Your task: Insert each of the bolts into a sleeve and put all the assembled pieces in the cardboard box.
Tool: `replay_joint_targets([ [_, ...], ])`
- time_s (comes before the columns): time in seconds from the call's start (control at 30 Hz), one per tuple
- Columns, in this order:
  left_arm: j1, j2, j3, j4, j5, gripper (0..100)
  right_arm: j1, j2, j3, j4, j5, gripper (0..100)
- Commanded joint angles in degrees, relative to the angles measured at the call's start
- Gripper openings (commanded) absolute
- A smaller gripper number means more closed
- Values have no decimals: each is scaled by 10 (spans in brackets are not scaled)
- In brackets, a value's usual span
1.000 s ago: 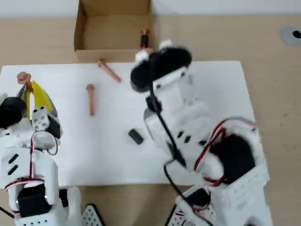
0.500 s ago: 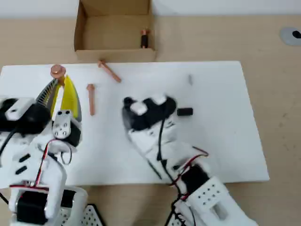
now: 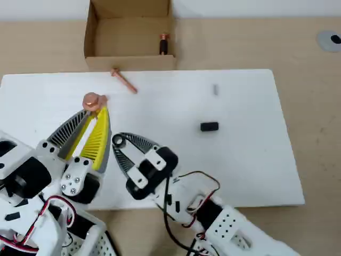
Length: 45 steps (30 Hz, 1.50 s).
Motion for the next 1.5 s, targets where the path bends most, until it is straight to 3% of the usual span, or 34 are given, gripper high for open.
replay_joint_targets([
  [0.0, 8, -1, -11, 4, 1, 5, -7, -15, 0, -20, 3, 9],
  [0.3, 7, -1, -18, 113, -40, 5, -7, -15, 0, -20, 2, 9],
  [0.47, 7, -2, 13, 116, -33, 5, -7, -15, 0, -20, 2, 9],
  [0.63, -46, -2, 30, 101, 96, 5, -7, -15, 0, -20, 2, 9],
  [0.83, -117, -15, 58, 83, 183, 5, -7, -15, 0, -20, 1, 9],
  [1.0, -108, -114, 102, 65, 162, 6, -7, -15, -1, -20, -31, 9],
  [1.47, -53, -105, 98, -17, 98, 6, -7, -15, 1, -24, -30, 9],
])
